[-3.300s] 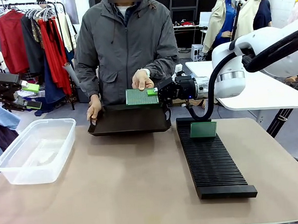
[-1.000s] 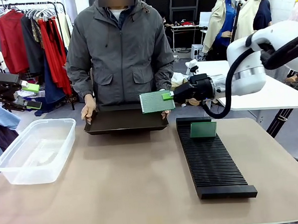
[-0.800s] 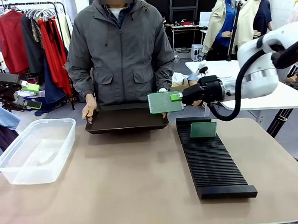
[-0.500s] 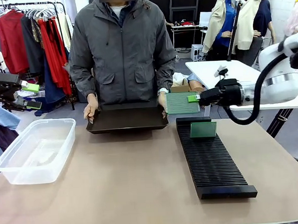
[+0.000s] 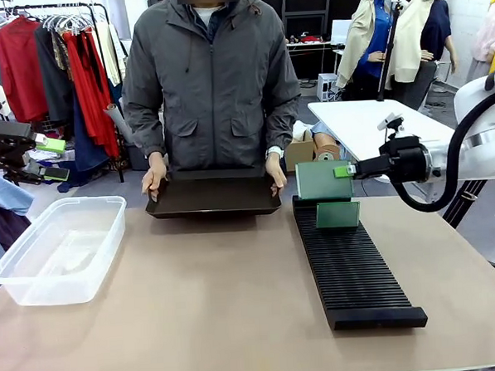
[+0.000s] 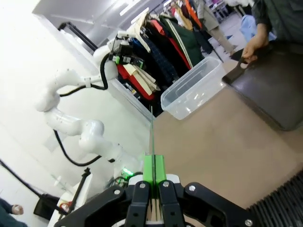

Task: Sort PCBs into racks and boxes based on the side picked up.
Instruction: If the short side of the Blank PCB is picked up, insert it into the PCB Rack ; if the long side is picked up, place it in the Organizing box.

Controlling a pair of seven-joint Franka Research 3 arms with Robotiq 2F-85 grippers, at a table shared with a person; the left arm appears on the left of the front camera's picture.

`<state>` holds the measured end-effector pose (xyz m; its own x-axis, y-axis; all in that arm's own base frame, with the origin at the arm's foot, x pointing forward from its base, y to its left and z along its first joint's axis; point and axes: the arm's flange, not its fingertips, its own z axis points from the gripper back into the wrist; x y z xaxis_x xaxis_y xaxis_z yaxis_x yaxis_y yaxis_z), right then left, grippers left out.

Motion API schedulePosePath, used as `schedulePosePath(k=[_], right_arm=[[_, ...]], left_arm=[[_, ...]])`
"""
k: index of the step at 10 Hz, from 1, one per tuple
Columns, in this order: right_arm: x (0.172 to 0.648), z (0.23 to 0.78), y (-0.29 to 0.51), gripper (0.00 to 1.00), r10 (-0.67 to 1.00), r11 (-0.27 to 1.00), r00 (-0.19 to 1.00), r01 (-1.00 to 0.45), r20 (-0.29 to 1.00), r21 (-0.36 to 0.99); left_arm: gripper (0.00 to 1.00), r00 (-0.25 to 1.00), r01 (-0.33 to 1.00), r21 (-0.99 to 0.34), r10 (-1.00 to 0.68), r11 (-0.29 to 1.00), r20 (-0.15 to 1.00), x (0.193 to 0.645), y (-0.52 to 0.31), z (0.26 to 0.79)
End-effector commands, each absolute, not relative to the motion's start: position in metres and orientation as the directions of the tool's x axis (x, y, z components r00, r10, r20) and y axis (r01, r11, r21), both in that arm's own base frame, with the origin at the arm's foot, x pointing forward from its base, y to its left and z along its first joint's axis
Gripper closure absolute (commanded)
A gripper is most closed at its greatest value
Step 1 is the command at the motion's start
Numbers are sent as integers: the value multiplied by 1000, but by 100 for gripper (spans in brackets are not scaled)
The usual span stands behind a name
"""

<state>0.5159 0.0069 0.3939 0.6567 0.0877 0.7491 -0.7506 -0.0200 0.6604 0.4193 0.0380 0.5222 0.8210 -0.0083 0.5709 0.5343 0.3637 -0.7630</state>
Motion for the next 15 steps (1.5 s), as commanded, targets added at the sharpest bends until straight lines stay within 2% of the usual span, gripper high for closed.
schedulePosePath(k=[1, 7, 10, 12, 15], right_arm=[[502, 378, -8, 100, 129, -30, 597, -796, 792, 605], [469, 328, -29, 100, 101, -9, 465, -884, 880, 468], [481, 322, -33, 100, 125, 10, 369, -929, 921, 371], [489, 315, -50, 100, 175, 79, 314, -949, 933, 305], [494, 290, -62, 100, 127, 96, 303, -951, 944, 293]], left_arm=[[0, 826, 528, -772, -5, 354, 563, 418, 38, 524], [0, 826, 528, -772, -5, 354, 563, 418, 38, 524], [0, 826, 528, -772, -5, 354, 563, 418, 38, 524], [0, 826, 528, -772, -5, 354, 563, 418, 38, 524], [0, 826, 528, -772, -5, 354, 563, 418, 38, 524]])
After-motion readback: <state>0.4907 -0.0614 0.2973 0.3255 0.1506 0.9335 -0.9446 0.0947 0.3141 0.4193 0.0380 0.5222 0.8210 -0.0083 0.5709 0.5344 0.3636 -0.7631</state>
